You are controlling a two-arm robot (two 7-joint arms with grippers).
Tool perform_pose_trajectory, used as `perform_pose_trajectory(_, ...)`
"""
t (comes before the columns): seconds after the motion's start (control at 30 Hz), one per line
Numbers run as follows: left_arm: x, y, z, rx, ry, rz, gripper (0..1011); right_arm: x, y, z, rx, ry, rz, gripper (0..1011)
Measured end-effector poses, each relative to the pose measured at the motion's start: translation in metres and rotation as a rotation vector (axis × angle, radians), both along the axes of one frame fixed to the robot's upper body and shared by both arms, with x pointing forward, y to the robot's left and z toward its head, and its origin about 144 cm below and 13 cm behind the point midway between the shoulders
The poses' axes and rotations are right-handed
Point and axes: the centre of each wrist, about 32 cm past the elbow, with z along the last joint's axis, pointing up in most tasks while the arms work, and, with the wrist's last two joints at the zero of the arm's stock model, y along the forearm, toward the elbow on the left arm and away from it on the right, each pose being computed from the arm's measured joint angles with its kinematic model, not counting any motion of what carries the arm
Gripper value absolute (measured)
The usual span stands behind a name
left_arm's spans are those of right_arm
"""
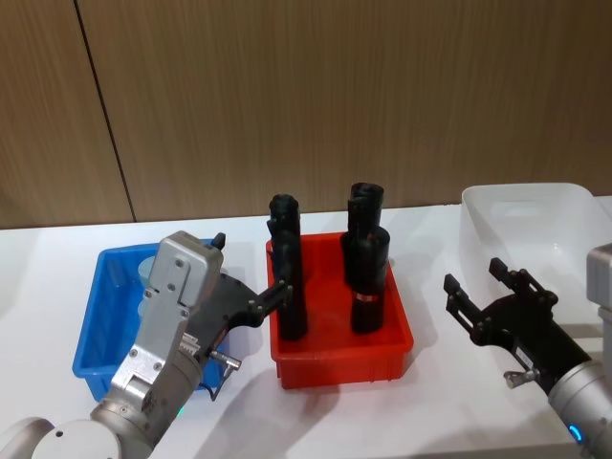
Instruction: Pick the cotton swabs from the blue box and place them into the white box.
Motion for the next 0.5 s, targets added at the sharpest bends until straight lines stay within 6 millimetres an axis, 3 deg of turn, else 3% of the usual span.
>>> perform_pose_trajectory(0.5,0.0,0.0,0.0,0.0,0.0,0.0,1004,0.0,0.0,0.0,0.0,0.0,0.0,668)
